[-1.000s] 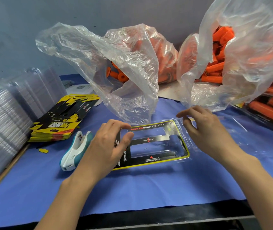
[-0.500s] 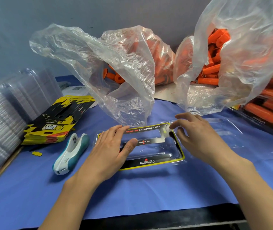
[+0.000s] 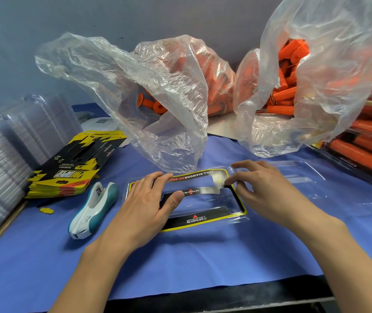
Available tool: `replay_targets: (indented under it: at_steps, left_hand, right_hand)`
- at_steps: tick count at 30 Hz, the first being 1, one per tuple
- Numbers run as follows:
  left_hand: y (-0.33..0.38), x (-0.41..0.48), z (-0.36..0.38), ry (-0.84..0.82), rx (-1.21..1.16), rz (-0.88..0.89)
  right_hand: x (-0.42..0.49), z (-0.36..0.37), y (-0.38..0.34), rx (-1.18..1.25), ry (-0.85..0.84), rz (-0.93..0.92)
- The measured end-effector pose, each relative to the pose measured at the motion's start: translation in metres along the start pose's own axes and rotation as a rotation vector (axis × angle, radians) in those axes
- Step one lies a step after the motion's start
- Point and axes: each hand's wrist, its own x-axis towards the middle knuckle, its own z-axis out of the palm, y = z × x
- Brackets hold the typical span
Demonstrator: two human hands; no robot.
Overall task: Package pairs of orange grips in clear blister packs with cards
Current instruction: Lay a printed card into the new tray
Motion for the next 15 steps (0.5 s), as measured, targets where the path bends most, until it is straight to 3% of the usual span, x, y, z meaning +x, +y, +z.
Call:
replay_targets:
  at_steps: [7, 15]
  left_hand:
    - [-0.0009, 0.0, 0.0001, -0.001, -0.013, -0.001]
    - [-0.001, 0.0004, 0.0002, -0.002, -0.007, 0.004]
  right_hand:
    - [-0.0077, -0.0108, 0.0047, 0.1, -0.211, -0.023]
    - [-0.0087, -0.011, 0.007, 0.103, -0.277, -0.022]
